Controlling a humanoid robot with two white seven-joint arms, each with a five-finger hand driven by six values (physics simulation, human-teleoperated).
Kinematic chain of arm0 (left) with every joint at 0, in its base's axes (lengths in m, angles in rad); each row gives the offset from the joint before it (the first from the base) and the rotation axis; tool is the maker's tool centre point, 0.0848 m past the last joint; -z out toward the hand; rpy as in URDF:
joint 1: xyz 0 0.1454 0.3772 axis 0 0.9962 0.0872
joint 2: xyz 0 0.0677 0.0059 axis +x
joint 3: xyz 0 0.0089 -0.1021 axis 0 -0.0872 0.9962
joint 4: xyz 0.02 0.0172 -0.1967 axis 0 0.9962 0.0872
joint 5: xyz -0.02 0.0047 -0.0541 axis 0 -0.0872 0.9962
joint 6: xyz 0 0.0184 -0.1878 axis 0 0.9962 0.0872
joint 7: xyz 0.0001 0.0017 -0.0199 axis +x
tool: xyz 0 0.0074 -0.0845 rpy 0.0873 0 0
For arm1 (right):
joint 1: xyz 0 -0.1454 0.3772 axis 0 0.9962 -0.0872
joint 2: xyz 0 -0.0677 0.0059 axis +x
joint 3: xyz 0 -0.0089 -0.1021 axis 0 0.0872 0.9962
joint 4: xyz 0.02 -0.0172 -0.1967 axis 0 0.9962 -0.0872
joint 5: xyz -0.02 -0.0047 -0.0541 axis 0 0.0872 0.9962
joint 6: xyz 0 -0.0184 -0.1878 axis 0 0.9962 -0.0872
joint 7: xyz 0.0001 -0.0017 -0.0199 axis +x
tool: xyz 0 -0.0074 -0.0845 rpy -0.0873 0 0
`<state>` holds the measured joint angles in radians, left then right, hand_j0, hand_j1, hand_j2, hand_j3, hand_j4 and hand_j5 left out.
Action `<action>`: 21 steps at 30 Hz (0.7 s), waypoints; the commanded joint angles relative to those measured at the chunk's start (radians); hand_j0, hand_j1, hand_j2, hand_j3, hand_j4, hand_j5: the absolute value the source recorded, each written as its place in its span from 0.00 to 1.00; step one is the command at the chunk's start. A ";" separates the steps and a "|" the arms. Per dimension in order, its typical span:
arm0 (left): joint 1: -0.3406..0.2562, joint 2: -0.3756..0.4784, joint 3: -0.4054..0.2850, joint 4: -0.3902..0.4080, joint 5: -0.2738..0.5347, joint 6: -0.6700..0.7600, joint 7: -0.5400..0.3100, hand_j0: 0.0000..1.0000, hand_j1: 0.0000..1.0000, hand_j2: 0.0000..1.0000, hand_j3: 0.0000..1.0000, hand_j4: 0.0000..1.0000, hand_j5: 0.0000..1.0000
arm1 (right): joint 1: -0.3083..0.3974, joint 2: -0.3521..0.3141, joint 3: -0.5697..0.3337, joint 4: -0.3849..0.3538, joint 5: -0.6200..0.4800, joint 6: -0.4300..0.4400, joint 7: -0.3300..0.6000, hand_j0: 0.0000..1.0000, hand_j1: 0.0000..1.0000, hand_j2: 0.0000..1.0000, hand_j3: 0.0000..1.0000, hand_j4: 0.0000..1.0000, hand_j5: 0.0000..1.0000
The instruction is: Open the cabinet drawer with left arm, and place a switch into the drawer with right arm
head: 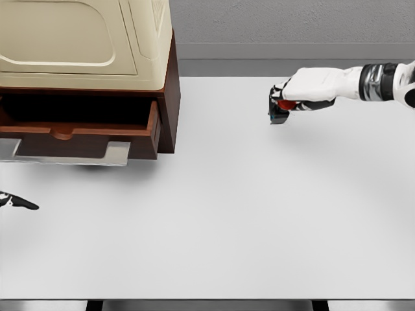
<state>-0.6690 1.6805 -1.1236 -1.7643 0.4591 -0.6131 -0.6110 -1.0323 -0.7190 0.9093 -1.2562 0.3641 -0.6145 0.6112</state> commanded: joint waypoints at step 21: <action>0.002 -0.027 -0.016 0.000 -0.063 0.002 0.000 1.00 1.00 1.00 1.00 1.00 1.00 | -0.144 0.164 0.131 -0.106 -0.031 0.004 0.000 0.46 0.46 0.46 0.46 0.46 0.46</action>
<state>-0.6691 1.6534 -1.1396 -1.7639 0.3891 -0.6129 -0.6109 -1.1827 -0.5603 1.0280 -1.3217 0.3419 -0.6142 0.6112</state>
